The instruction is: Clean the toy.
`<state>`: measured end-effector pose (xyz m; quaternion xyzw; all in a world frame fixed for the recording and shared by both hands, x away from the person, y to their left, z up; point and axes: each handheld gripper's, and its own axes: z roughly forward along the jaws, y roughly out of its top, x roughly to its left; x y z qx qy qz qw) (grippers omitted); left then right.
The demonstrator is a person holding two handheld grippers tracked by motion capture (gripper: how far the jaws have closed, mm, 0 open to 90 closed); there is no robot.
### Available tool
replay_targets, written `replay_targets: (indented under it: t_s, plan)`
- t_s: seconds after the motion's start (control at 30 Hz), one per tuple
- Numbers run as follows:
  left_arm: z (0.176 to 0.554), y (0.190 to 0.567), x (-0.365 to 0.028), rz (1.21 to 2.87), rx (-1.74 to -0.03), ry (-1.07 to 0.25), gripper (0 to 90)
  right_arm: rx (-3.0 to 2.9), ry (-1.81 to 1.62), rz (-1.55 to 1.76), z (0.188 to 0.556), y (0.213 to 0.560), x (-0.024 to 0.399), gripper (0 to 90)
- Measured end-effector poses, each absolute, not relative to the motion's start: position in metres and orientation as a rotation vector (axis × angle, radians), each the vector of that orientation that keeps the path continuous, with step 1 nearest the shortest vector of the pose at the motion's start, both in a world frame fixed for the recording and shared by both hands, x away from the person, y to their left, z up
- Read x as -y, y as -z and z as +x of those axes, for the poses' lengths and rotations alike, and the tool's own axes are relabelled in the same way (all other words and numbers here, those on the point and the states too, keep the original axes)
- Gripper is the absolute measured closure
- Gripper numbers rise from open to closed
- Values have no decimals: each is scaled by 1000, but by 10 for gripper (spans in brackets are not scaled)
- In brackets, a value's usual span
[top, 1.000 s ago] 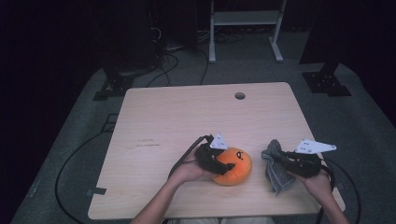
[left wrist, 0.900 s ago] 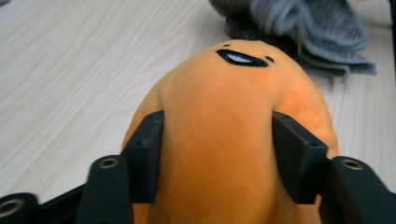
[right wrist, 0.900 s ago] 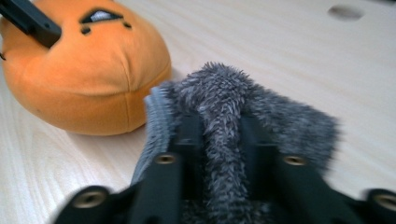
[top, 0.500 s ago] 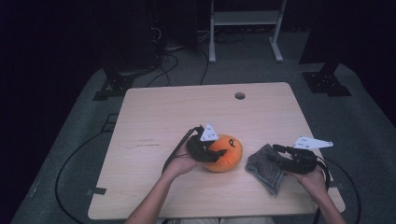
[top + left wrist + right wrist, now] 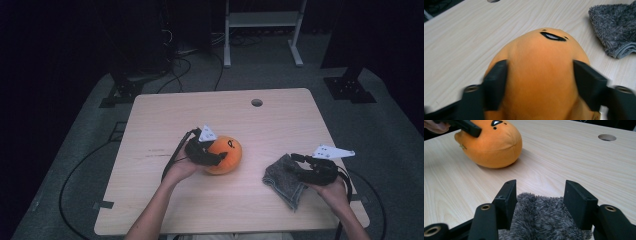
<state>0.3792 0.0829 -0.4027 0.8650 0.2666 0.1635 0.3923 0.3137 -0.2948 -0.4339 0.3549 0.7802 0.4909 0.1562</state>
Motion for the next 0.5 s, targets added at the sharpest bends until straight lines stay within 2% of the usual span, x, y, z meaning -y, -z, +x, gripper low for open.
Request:
replay_targets:
  t_s: [0.07, 0.17, 0.5]
  plan:
    - [378, 401, -86, 2179, -693, -406, 207, -2230, -1410, 1015, 314, 433, 295, 419]
    - [375, 398, -90, 2166, -711, -418, 157, -2219, -1419, 1010, 311, 430, 295, 413]
    - [359, 389, -112, 2086, -740, -469, 104, -2213, -1422, 994, 309, 425, 294, 396]
